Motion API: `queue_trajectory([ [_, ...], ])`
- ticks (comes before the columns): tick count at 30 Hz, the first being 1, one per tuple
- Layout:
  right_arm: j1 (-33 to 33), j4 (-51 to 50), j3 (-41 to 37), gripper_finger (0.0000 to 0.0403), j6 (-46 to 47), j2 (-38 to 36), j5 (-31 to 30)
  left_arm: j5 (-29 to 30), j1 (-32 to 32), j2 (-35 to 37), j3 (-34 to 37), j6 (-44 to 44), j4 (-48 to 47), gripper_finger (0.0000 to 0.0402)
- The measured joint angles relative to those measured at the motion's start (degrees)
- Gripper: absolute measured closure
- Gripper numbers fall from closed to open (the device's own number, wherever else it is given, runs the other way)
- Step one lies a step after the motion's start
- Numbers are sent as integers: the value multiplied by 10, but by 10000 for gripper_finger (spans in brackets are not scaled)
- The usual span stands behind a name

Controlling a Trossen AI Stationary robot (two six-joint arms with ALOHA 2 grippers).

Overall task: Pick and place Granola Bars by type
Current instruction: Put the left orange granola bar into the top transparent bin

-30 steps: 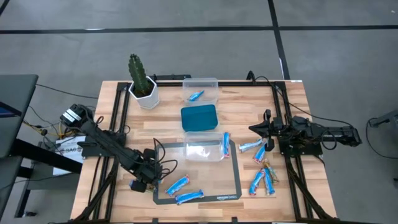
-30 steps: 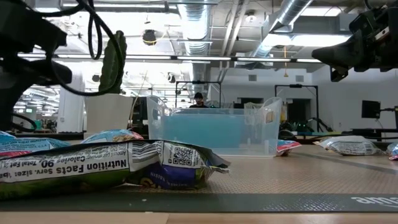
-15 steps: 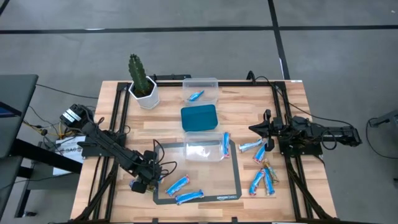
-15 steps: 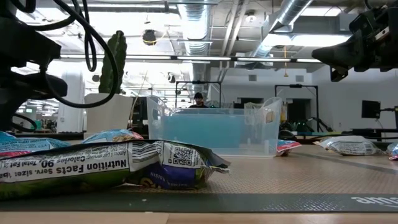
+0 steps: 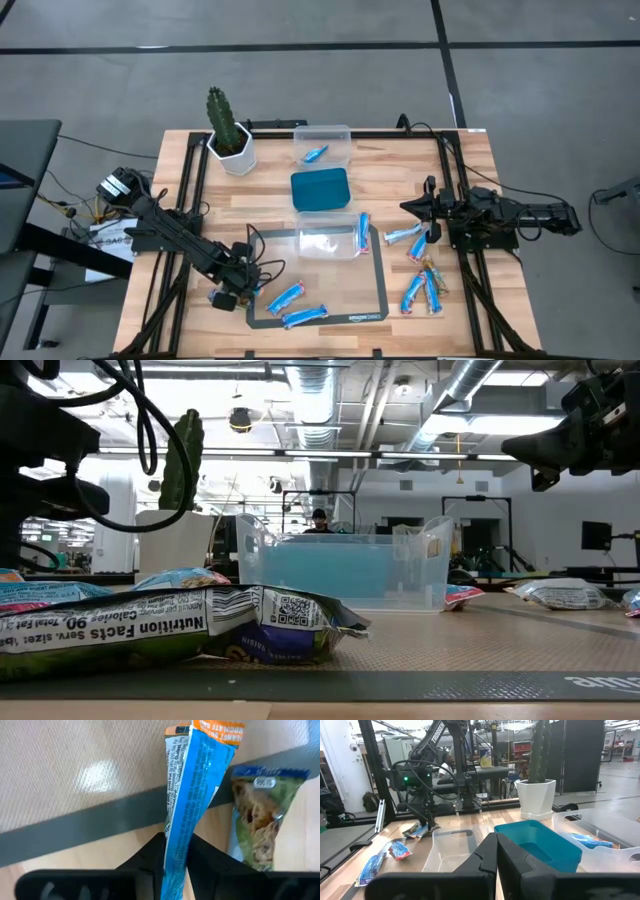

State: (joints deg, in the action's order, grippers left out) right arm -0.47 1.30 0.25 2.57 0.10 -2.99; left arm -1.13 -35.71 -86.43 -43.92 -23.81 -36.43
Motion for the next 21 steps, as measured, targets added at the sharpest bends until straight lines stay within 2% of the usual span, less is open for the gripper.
queue_trajectory([
  [11,0,0,0,403,0,0,0,52,29,25,-5,-48,60,340],
  [21,0,0,0,403,0,0,0,157,75,114,-6,-54,146,340],
])
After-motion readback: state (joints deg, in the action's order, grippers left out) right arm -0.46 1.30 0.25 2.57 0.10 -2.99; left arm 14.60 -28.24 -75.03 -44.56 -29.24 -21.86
